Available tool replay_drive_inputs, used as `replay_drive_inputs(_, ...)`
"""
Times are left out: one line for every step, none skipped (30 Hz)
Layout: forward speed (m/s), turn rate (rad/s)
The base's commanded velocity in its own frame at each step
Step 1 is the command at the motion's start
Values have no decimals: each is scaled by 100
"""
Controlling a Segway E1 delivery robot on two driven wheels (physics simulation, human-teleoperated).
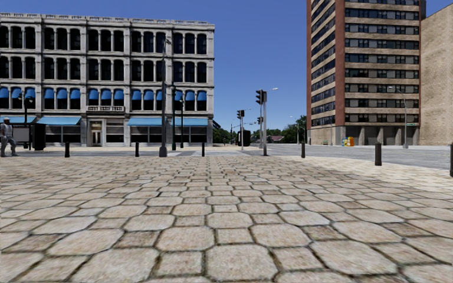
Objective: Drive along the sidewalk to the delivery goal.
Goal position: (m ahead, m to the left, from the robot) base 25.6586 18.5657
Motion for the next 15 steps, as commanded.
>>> replay_drive_inputs(196,0)
replay_drive_inputs(196,0)
replay_drive_inputs(196,0)
replay_drive_inputs(196,0)
replay_drive_inputs(196,0)
replay_drive_inputs(196,0)
replay_drive_inputs(196,0)
replay_drive_inputs(196,0)
replay_drive_inputs(196,0)
replay_drive_inputs(196,0)
replay_drive_inputs(196,0)
replay_drive_inputs(196,0)
replay_drive_inputs(196,0)
replay_drive_inputs(196,0)
replay_drive_inputs(196,0)
